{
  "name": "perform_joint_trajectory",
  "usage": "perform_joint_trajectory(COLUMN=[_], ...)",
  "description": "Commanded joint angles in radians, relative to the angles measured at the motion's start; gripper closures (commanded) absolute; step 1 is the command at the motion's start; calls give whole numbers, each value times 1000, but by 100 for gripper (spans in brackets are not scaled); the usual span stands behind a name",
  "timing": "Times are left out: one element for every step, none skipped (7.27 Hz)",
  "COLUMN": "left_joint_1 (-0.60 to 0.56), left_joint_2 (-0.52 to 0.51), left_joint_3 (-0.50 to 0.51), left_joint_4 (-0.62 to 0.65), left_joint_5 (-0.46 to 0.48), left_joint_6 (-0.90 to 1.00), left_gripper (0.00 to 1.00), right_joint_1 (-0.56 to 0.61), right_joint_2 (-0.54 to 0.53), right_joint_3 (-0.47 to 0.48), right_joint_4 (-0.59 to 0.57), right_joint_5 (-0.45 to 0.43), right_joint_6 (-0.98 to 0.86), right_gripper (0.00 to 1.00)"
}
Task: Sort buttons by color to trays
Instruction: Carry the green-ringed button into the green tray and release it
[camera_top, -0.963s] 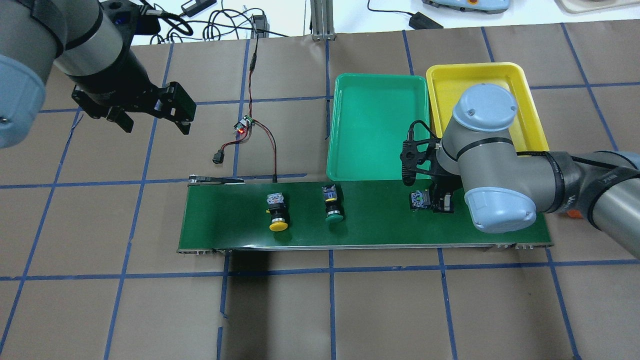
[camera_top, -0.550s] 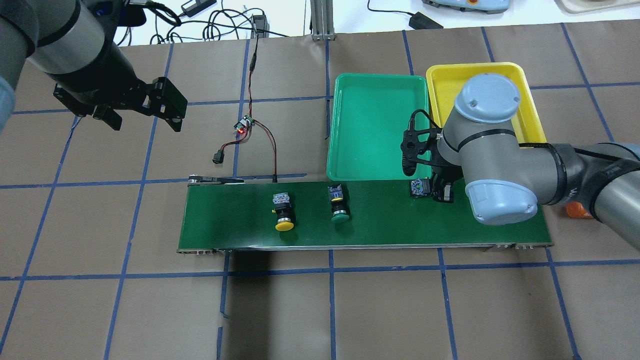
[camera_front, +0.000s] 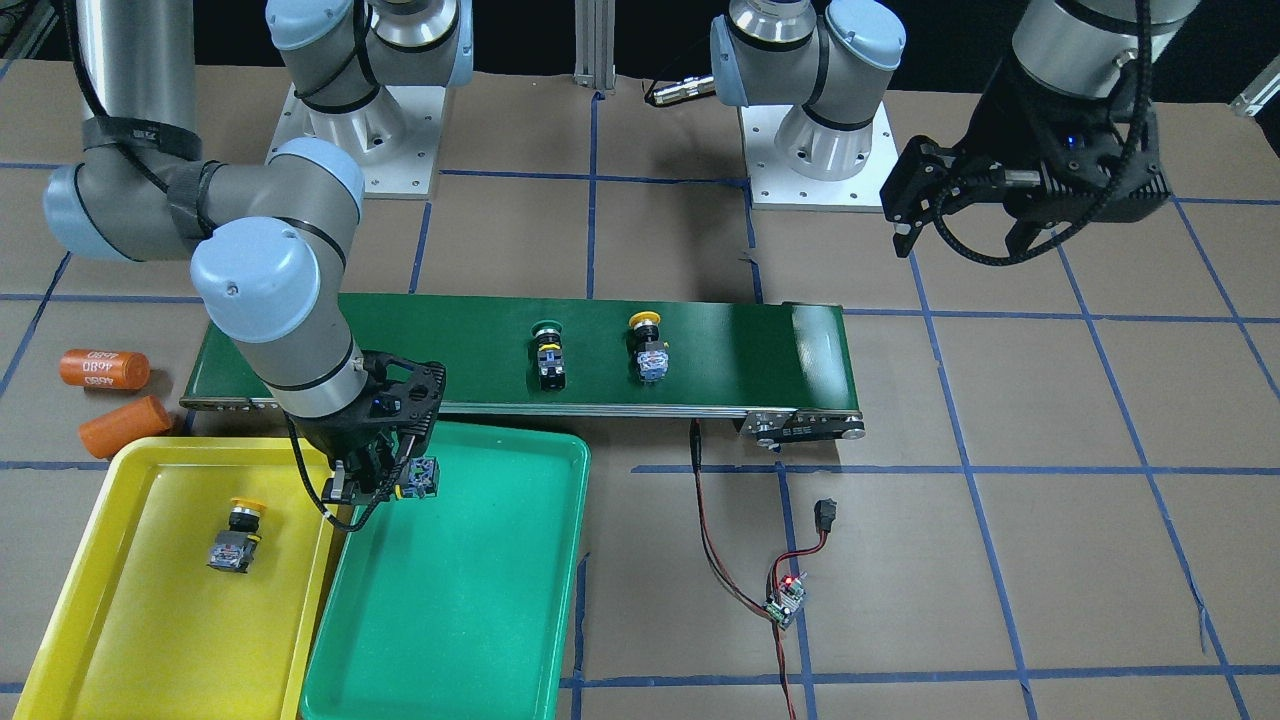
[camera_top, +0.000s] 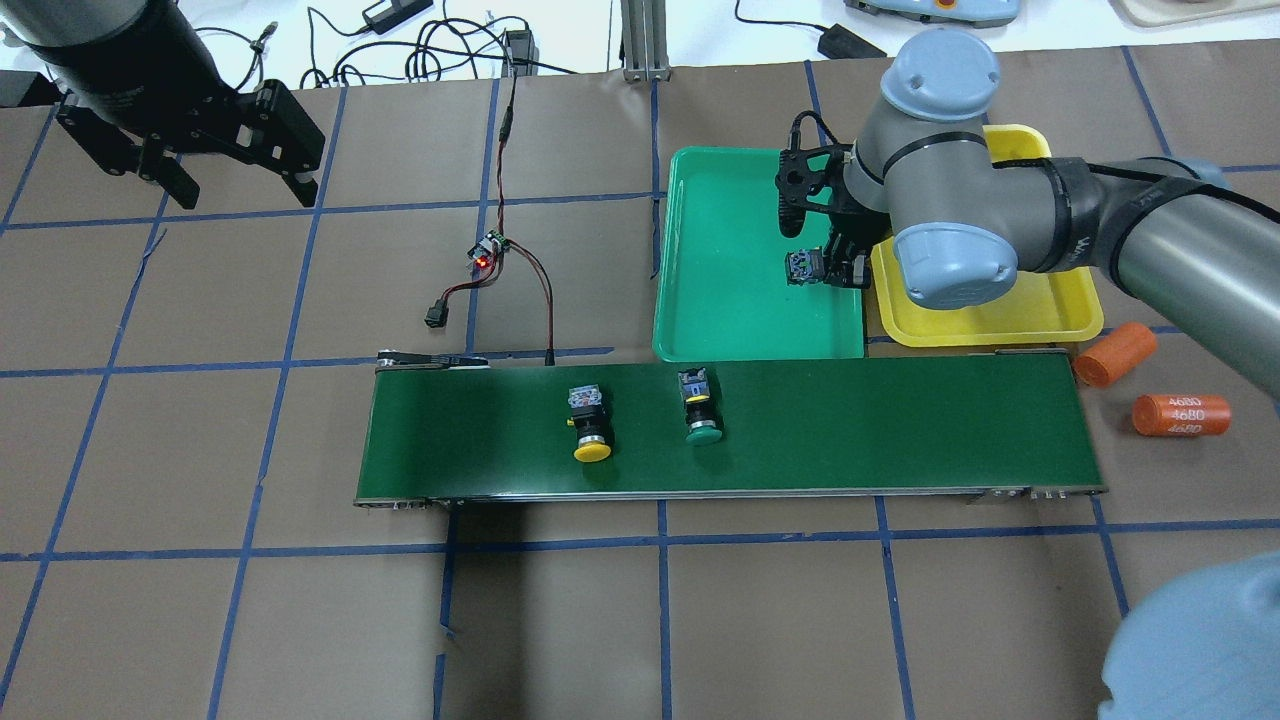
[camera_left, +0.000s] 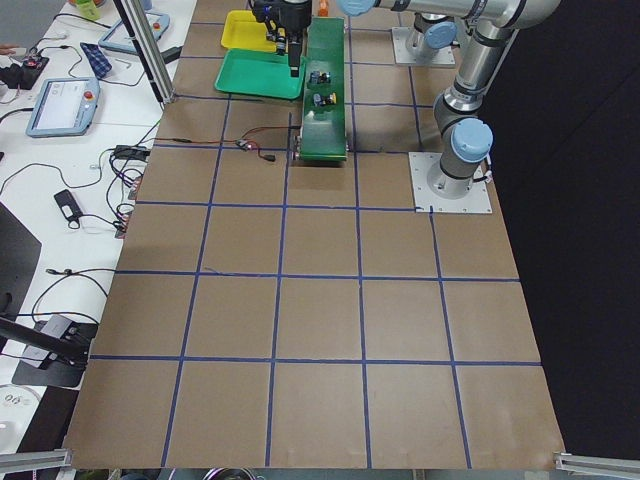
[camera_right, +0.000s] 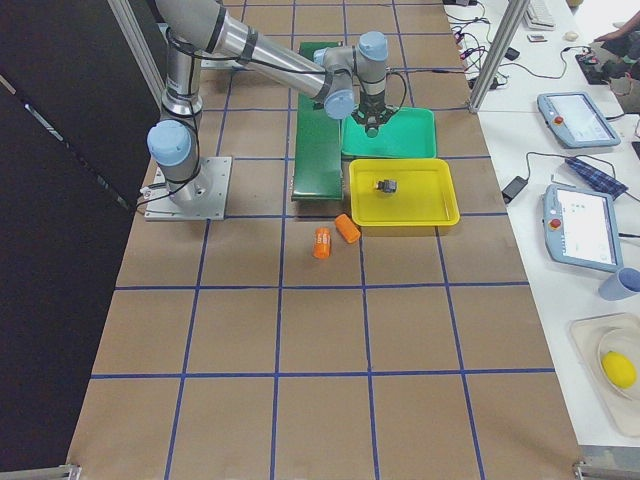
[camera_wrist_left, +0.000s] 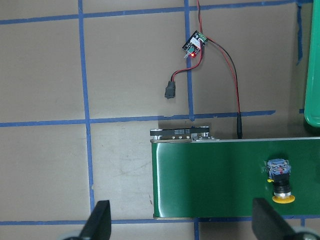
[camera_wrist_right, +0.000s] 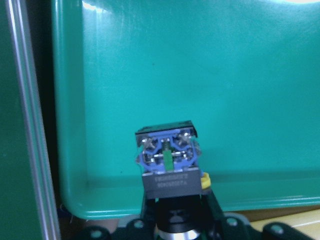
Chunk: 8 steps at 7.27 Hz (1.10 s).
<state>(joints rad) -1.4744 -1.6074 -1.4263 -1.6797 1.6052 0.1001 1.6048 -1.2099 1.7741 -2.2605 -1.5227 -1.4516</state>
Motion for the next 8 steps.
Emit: perform_joint_trajectory(left_joint_1=[-1,-13,-26,-32,-41,-41,-38,-44], left_joint_2=[-28,-26,-25,-25,1,6,-2,-28], left_joint_3=[0,-15,-34,-25,-49,-57,-63,-77], left_joint_4=[-9,-12,1,35,40,38,28,11], left_joint_5=[-2,-5,5,2,-1,-2,-2,-5], left_joint_6=[6,4,1,-22,-22,-19,-17,-22], left_gripper=[0,0,0,0,0,0,0,0], right_joint_1=[1,1,0,-9,-16,-17,-19,-25], right_joint_2=[24,23,18,6,-12,-38,-63,-78], right_joint_3=[-13,-13,-9,-2,-2,4,11,17], right_joint_4=[-8,-5,2,2,4,22,57,79], right_joint_5=[1,1,-1,-4,-13,-14,-17,-20], right_joint_6=[-15,-15,-15,-4,16,99,178,238], right_gripper=[0,0,0,0,0,0,0,0])
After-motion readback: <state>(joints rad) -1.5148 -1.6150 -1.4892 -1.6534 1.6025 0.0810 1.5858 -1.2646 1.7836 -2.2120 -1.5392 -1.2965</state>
